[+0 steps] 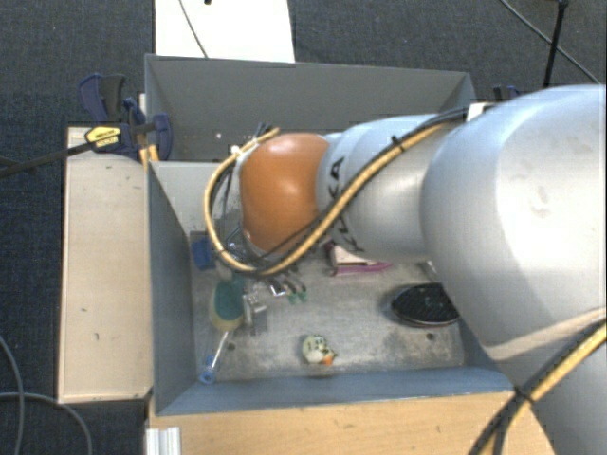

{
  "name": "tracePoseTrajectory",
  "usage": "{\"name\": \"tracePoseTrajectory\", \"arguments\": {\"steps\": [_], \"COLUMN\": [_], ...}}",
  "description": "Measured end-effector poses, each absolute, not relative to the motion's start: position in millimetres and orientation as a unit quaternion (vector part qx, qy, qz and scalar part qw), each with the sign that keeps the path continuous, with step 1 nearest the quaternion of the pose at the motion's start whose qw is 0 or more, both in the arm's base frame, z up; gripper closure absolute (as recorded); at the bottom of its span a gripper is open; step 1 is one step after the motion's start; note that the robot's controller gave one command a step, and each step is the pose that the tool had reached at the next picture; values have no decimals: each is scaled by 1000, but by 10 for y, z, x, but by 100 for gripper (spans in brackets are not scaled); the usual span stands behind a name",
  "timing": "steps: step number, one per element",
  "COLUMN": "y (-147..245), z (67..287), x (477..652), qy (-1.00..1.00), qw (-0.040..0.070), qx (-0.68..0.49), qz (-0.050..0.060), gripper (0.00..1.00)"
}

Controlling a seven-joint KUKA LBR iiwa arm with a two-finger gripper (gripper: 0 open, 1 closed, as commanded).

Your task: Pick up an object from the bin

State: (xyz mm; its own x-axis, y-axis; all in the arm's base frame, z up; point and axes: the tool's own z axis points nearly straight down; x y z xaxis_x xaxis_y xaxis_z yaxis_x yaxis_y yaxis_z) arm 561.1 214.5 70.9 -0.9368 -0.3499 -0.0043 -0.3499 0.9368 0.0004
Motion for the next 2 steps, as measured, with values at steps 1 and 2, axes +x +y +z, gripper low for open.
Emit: {"name": "tracePoseTrajectory", "arguments": {"steps": [1,2], "y": [2152,2423], "z": [727,2002], "x": [5613,5480], "qy": [984,982], "qw": [3,5], "qx": [-176,-191], "qz": [1,2], "gripper": [100,100]}}
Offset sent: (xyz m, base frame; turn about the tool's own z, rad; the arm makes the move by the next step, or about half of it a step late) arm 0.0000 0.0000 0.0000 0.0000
